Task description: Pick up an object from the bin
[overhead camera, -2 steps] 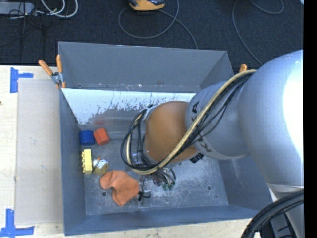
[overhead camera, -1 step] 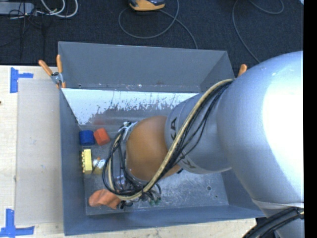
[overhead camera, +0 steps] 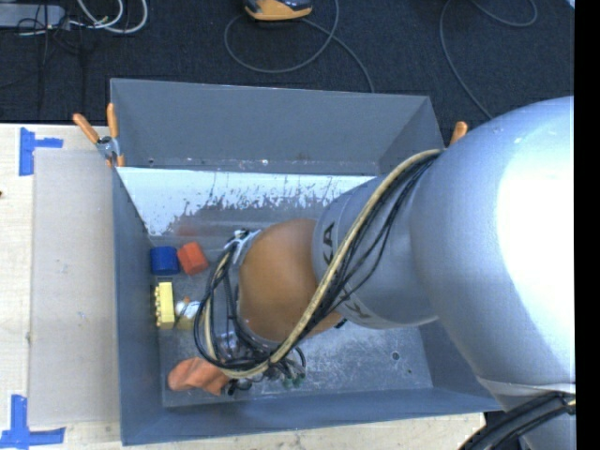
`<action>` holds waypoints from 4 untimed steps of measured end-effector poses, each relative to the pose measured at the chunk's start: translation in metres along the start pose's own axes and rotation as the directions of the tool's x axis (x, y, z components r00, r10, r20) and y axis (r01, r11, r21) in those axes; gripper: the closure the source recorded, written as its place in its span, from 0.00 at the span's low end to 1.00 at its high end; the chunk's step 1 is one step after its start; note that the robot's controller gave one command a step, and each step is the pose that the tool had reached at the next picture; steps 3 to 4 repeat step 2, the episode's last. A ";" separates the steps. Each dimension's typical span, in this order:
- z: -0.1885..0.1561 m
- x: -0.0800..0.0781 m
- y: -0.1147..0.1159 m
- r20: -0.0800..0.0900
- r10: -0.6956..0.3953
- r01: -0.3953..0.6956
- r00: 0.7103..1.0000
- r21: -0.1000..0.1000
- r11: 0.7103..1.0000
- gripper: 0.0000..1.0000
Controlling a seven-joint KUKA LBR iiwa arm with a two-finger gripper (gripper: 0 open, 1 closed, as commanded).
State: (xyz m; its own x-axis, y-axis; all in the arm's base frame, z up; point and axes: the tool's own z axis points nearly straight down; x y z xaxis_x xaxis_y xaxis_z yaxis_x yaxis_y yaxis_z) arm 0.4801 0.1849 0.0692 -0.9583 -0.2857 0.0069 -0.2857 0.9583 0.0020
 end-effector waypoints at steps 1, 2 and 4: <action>-0.053 -0.003 0.005 -0.007 -0.010 0.010 1.000 0.001 1.000 1.00; -0.121 -0.008 0.003 -0.005 0.037 -0.037 0.999 0.000 0.999 1.00; -0.121 -0.008 0.003 -0.005 0.037 -0.037 0.999 0.000 0.999 1.00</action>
Offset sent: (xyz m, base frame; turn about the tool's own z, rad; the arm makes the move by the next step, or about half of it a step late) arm 0.0104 0.0031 0.1502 0.0644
